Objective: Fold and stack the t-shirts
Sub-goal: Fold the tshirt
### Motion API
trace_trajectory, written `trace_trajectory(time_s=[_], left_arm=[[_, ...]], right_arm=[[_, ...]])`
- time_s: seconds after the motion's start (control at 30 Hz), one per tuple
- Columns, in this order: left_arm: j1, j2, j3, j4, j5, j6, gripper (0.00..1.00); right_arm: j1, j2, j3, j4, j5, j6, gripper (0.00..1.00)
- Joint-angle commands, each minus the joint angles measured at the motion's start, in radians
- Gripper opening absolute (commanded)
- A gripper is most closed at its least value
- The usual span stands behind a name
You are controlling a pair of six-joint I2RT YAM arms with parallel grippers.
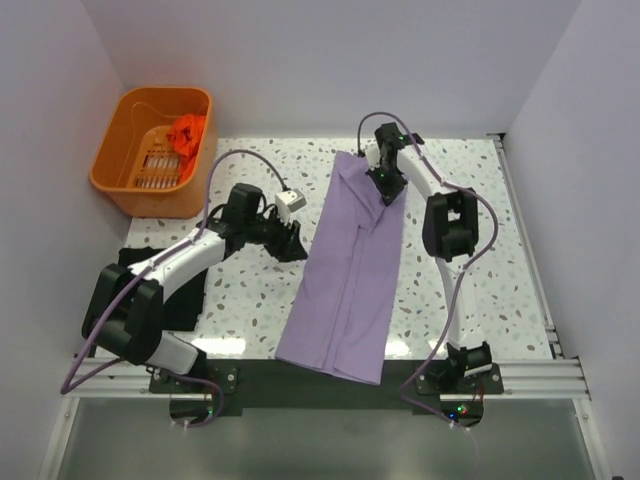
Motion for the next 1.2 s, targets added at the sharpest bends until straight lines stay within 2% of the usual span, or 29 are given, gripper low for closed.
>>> trace_trajectory(time_s=[0.0,0.13,0.23,0.37,0.43,0.57,0.67,0.73,0.87,1.0,1.17], left_arm=[[0.065,0.007,-0.044,0.052,0.02,-0.093,0.52],[0.14,0.037,-0.028,0.041,-0.021,-0.098,0.5],[0.145,0.068,0.021,0.014,-0.073,-0.073,0.49],[0.145,0.152,0.109,0.056,-0.058,-0.056,0.48],[0.143,0.196,0.152,0.075,-0.05,-0.061,0.47],[0.129,0.327,0.279,0.138,-0.038,-0.127,0.45],[0.108,0.395,0.342,0.167,-0.055,-0.145,0.43],[0.085,0.422,0.379,0.176,-0.073,-0.148,0.43],[0.069,0.516,0.44,0.175,-0.119,-0.179,0.42],[0.069,0.568,0.471,0.19,-0.135,-0.202,0.42],[0.069,0.651,0.534,0.167,-0.162,-0.191,0.41]], right_arm=[[0.038,0.123,0.106,0.044,0.02,-0.008,0.01],[0.05,0.224,0.281,0.108,0.039,0.006,0.02],[0.052,0.216,0.257,0.223,0.016,0.015,0.05],[0.046,0.104,0.175,0.341,0.013,0.041,0.1],[0.036,0.009,0.132,0.378,0.01,0.043,0.16],[0.027,-0.116,0.089,0.368,0.011,0.015,0.23],[0.029,-0.189,0.03,0.325,-0.029,-0.012,0.24],[0.027,-0.226,-0.029,0.291,-0.061,-0.023,0.24],[0.027,-0.233,-0.099,0.216,-0.133,-0.032,0.15],[0.029,-0.228,-0.191,0.237,-0.153,-0.02,0.1],[0.027,-0.176,-0.205,0.26,-0.145,-0.009,0.07]])
